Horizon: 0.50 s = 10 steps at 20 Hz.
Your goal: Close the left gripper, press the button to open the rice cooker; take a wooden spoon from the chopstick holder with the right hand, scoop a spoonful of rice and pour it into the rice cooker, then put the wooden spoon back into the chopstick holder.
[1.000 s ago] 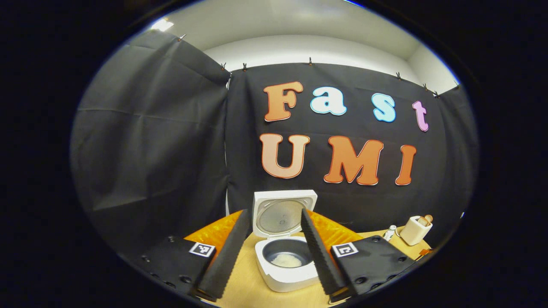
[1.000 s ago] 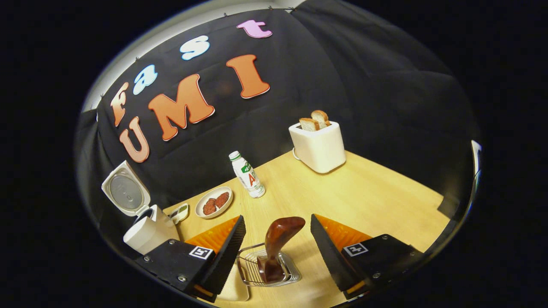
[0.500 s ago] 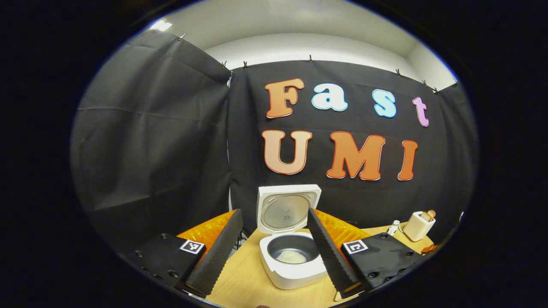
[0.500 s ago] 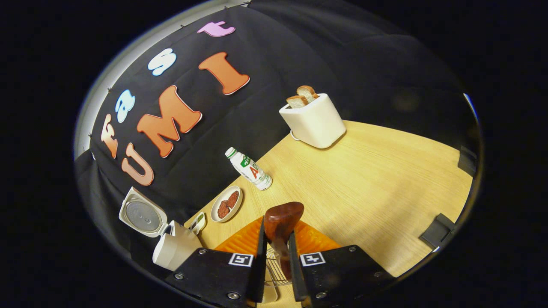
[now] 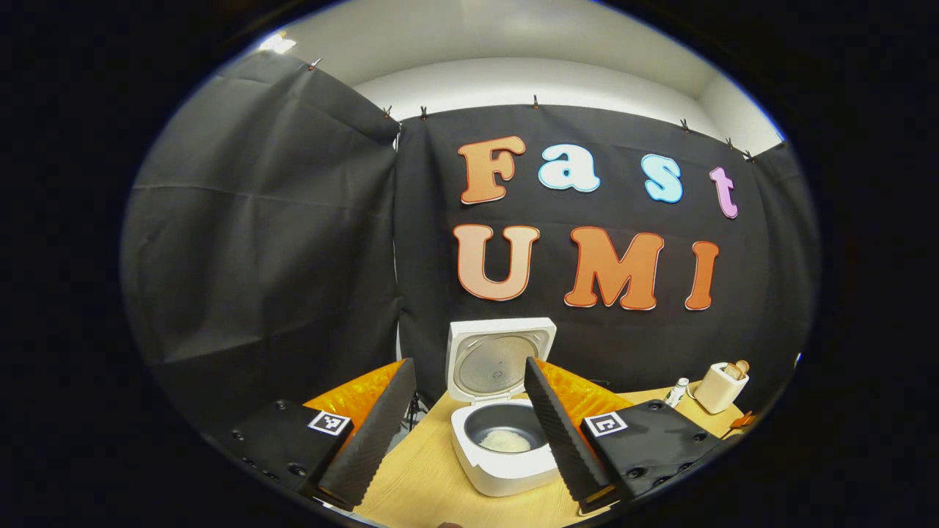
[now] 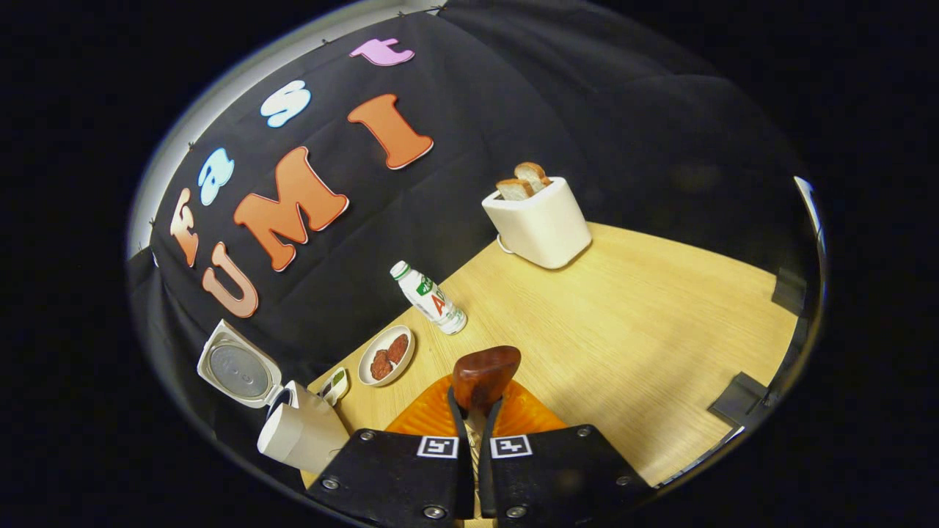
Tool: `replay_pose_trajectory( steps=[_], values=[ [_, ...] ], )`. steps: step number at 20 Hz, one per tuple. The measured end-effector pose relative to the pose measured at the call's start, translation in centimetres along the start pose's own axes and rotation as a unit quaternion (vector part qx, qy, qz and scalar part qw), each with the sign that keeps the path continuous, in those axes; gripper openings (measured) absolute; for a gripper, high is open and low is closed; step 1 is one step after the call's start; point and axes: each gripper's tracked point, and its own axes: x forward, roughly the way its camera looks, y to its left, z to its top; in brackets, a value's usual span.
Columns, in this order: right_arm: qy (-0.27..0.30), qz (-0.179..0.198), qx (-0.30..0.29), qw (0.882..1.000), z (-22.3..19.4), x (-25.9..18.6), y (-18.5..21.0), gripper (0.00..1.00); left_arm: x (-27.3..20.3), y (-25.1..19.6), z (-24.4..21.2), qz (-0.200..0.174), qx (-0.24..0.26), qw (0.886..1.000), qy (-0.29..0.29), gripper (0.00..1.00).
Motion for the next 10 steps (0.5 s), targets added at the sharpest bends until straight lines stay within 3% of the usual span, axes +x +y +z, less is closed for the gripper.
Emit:
replay_pose_trajectory(
  steps=[5,10],
  values=[
    [-0.057,0.022,-0.064,0.996,4.1,-3.8,4.6,0.02,0.2,-0.2,0.3,-0.013,-0.008,1.000,-0.003,1.00],
    [-0.079,0.070,-0.132,0.986,4.7,-7.0,11.3,0.02,0.7,0.2,0.2,-0.018,-0.005,1.000,-0.003,1.00]
  ],
)
